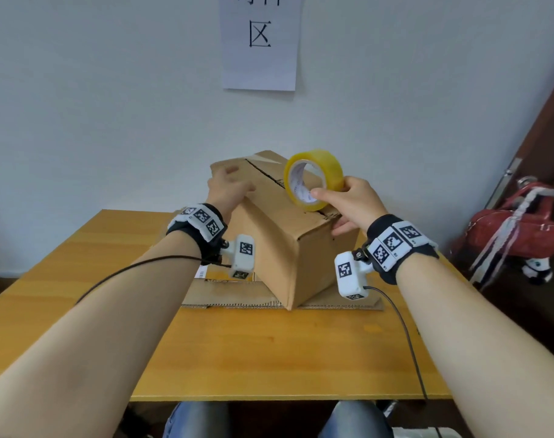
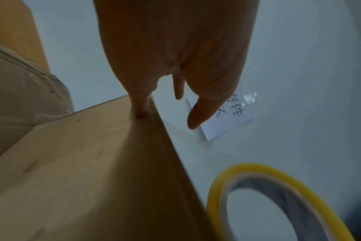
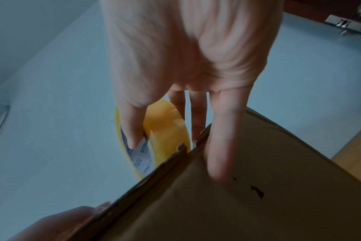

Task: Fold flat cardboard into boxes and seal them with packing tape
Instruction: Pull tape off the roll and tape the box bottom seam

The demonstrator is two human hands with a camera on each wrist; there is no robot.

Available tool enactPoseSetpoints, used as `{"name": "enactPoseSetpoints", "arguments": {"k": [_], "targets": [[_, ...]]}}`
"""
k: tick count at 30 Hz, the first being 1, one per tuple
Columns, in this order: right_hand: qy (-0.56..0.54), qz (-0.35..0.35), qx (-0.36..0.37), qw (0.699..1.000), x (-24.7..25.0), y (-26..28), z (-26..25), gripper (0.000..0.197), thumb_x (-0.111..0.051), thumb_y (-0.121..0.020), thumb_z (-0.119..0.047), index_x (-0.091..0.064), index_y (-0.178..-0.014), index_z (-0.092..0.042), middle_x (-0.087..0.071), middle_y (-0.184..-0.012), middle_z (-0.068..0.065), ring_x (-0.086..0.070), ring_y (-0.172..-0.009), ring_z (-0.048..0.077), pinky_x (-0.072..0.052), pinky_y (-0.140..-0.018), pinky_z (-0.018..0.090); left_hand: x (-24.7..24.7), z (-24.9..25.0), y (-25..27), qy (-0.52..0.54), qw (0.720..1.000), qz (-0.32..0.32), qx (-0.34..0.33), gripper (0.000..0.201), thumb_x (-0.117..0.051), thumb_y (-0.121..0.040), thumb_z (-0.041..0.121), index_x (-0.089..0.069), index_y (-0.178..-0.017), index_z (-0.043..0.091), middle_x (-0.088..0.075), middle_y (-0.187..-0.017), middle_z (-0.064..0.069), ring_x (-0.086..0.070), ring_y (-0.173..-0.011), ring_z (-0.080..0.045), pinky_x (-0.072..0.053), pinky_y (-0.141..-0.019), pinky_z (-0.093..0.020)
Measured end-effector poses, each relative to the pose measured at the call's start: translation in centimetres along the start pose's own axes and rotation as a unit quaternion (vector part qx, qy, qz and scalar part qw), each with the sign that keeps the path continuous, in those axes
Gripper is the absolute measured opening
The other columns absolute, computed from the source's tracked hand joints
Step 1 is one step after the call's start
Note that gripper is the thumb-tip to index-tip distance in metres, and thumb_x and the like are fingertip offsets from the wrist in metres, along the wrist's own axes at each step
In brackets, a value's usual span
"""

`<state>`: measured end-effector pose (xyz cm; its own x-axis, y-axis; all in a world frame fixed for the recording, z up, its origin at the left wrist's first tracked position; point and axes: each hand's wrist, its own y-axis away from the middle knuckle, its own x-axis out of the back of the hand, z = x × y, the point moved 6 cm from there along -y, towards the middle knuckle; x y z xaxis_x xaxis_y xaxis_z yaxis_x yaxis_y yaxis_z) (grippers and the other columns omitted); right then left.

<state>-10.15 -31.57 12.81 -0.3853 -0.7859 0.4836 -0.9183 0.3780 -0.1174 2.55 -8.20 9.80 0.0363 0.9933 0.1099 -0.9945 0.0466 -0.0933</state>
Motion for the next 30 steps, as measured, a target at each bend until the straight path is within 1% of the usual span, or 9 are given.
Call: {"name": "enactPoseSetpoints", "arguments": {"k": [3,6,8,10,13,18,22,26,30], "targets": [[-0.008,-0.015,0.005,1.0,-0.6,0.0,0.0,0.034,-0.076,-0.081,-0.047,-0.064,-0.101,-0.023,-0.064,-0.107,-0.001,-0.074,-0.063,0.03,-0.063,-0.059,0.044,-1.1,-0.3,0.9,-0.038,0.999,-0.026,-0.001,0.049,-0.07,-0.076,0.011,-0.06,-0.121,0.027,-0.042,-0.139,-0.009,-0.062,-0.097,-0.016,-0.047,-0.071,-0.02],[0.007,-0.039,0.021,0.999,-0.8,0.1,0.1,0.024,-0.073,-0.084,-0.045,-0.063,-0.096,-0.026,-0.063,-0.105,-0.003,-0.071,-0.057,0.029,-0.063,-0.057,0.045,-1.4,-1.1,1.2,-0.064,0.998,0.007,0.006,0.043,-0.066,-0.086,0.009,-0.056,-0.126,0.02,-0.029,-0.133,-0.003,-0.049,-0.079,-0.007,-0.039,-0.058,-0.018],[0.044,-0.038,0.041,0.997,-0.4,-0.3,0.2,0.028,-0.072,-0.083,-0.048,-0.063,-0.097,-0.025,-0.066,-0.097,-0.004,-0.064,-0.051,0.024,-0.059,-0.051,0.036,-2.0,-1.8,1.3,-0.082,0.997,-0.001,0.009,0.043,-0.07,-0.088,0.017,-0.054,-0.128,0.019,-0.03,-0.135,-0.005,-0.048,-0.084,-0.01,-0.042,-0.066,-0.02],[0.098,-0.035,0.065,0.992,0.1,-0.8,0.0,0.032,-0.072,-0.081,-0.054,-0.063,-0.092,-0.025,-0.063,-0.073,-0.008,-0.054,-0.046,0.018,-0.046,-0.043,0.026,-2.5,-2.0,1.4,-0.089,0.996,-0.008,0.006,0.046,-0.074,-0.088,0.027,-0.055,-0.129,0.019,-0.032,-0.139,-0.006,-0.052,-0.098,-0.017,-0.05,-0.082,-0.029],[0.113,-0.031,0.096,0.988,1.0,-1.6,0.0,0.034,-0.076,-0.079,-0.054,-0.063,-0.08,-0.023,-0.05,-0.052,-0.016,-0.048,-0.049,0.009,-0.039,-0.049,0.023,-2.7,-1.7,0.7,-0.081,0.997,-0.011,0.008,0.045,-0.076,-0.087,0.031,-0.057,-0.127,0.02,-0.035,-0.141,-0.006,-0.055,-0.109,-0.022,-0.055,-0.093,-0.039],[0.084,-0.034,0.098,0.991,0.8,-2.8,1.4,0.037,-0.075,-0.071,-0.07,-0.07,-0.08,-0.034,-0.069,-0.086,-0.009,-0.063,-0.085,0.013,-0.048,-0.081,0.032,-3.0,-1.4,0.0,-0.067,0.997,-0.032,0.021,0.047,-0.075,-0.089,0.027,-0.056,-0.131,0.022,-0.045,-0.133,-0.004,-0.052,-0.111,-0.024,-0.062,-0.074,-0.047],[0.022,-0.067,0.107,0.992,-0.6,-2.0,1.6,0.018,-0.078,-0.084,-0.042,-0.072,-0.093,-0.028,-0.075,-0.089,-0.012,-0.069,-0.085,0.005,-0.051,-0.081,0.025,-3.1,-0.8,-0.6,-0.037,0.999,-0.03,0.009,0.051,-0.074,-0.089,0.018,-0.053,-0.136,0.021,-0.047,-0.135,-0.006,-0.054,-0.111,-0.026,-0.062,-0.067,-0.054],[-0.001,-0.049,0.11,0.993,-1.5,-2.1,1.5,0.024,-0.081,-0.08,-0.042,-0.073,-0.099,-0.029,-0.076,-0.095,-0.011,-0.07,-0.091,0.006,-0.055,-0.092,0.035,-2.8,-0.6,-0.9,0.014,0.999,-0.031,-0.016,0.041,-0.074,-0.089,0.02,-0.058,-0.127,0.023,-0.045,-0.147,-0.005,-0.054,-0.114,-0.019,-0.061,-0.08,-0.053],[-0.022,-0.022,0.079,0.996,-2.7,-2.9,1.1,0.051,-0.079,-0.056,-0.072,-0.073,-0.098,-0.044,-0.075,-0.095,-0.021,-0.07,-0.099,0.009,-0.048,-0.101,0.047,-3.2,-0.6,-0.1,0.021,0.998,-0.061,-0.021,0.032,-0.078,-0.085,0.029,-0.068,-0.115,0.027,-0.066,-0.115,0.005,-0.065,-0.115,-0.026,-0.056,-0.095,-0.051]]}}
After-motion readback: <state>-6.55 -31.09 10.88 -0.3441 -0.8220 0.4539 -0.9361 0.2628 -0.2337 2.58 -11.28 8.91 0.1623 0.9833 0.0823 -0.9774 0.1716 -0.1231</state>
